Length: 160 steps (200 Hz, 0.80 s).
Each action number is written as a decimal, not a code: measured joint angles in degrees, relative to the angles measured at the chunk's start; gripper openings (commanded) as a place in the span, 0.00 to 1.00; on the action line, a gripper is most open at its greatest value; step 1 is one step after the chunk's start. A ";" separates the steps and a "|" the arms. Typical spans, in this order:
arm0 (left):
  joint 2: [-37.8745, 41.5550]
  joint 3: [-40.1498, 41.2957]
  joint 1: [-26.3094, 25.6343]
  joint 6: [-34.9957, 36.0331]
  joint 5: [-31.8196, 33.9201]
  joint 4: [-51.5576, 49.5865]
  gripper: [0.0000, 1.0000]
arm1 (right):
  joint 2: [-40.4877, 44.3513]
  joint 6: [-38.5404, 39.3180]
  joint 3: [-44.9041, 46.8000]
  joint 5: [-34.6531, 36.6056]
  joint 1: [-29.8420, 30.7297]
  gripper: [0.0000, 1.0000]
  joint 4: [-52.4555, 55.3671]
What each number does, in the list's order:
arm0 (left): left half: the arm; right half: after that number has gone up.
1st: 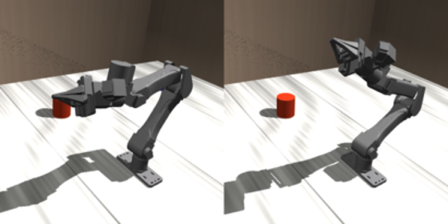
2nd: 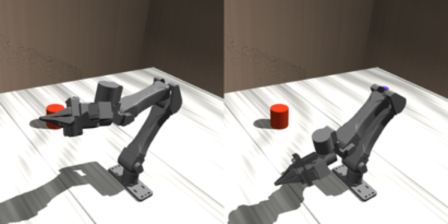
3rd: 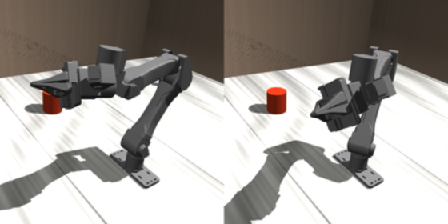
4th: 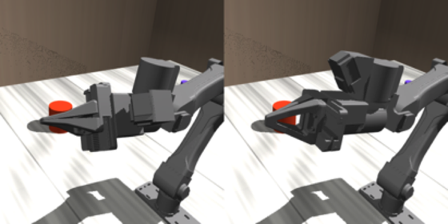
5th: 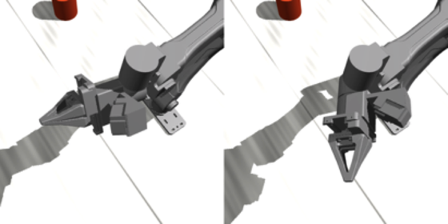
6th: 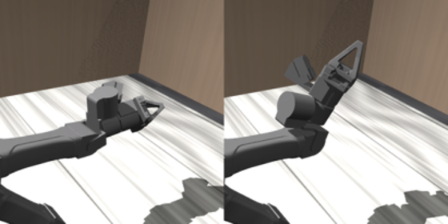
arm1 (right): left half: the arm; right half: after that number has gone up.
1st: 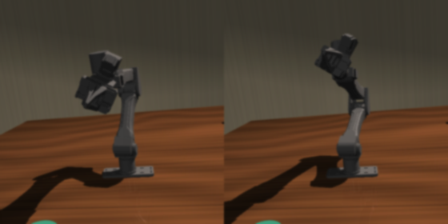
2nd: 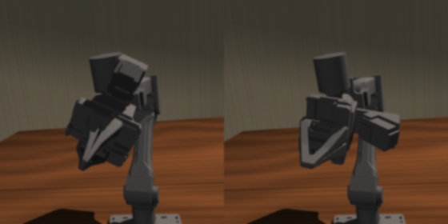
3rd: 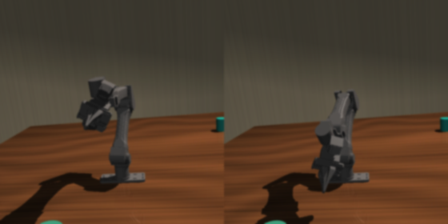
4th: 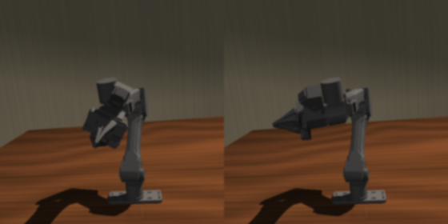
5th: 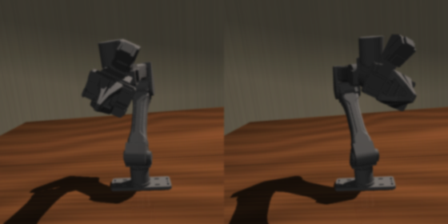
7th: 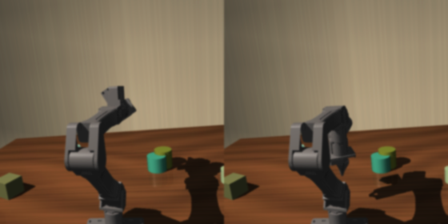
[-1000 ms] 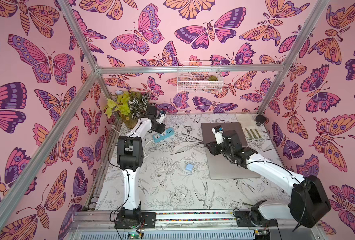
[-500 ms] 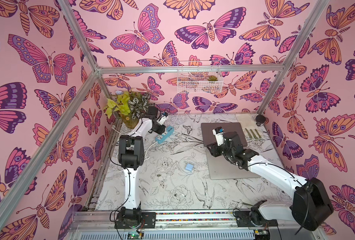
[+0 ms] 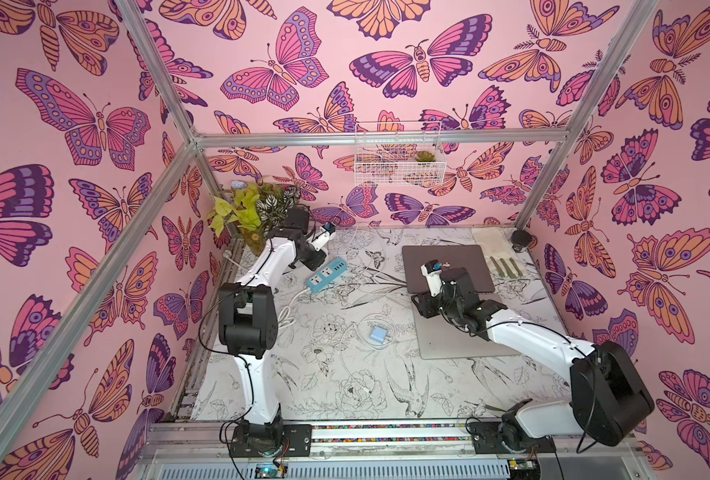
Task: Unplug the laptop charger
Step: Remove the plug from the socket, then place the plug at the center of the board.
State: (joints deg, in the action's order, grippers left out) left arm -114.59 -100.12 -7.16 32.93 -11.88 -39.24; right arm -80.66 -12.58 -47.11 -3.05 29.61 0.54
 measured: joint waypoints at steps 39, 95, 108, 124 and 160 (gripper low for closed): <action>0.59 -2.19 -0.39 -14.10 -7.13 0.50 0.21 | 5.18 0.28 6.27 3.76 0.00 0.52 -4.50; -4.76 -6.86 -9.57 -41.20 -14.10 5.75 0.19 | 21.59 1.60 21.97 12.50 0.07 0.53 -19.04; -8.35 -9.16 -12.41 -45.00 -14.25 7.02 0.20 | 23.96 2.03 25.29 14.36 0.07 0.53 -23.04; -12.74 -11.56 -15.50 -48.81 -14.21 8.09 0.24 | 25.18 2.36 28.46 16.26 0.07 0.53 -27.02; -20.90 -15.85 -18.34 -54.75 -13.90 10.58 0.26 | 24.70 2.54 30.08 18.14 0.17 0.53 -31.12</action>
State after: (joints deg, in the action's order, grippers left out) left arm -135.48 -115.96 -25.50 -21.82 -25.78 -28.67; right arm -55.96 -10.04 -17.04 15.09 29.78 -30.59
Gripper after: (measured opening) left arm 0.283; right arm 0.530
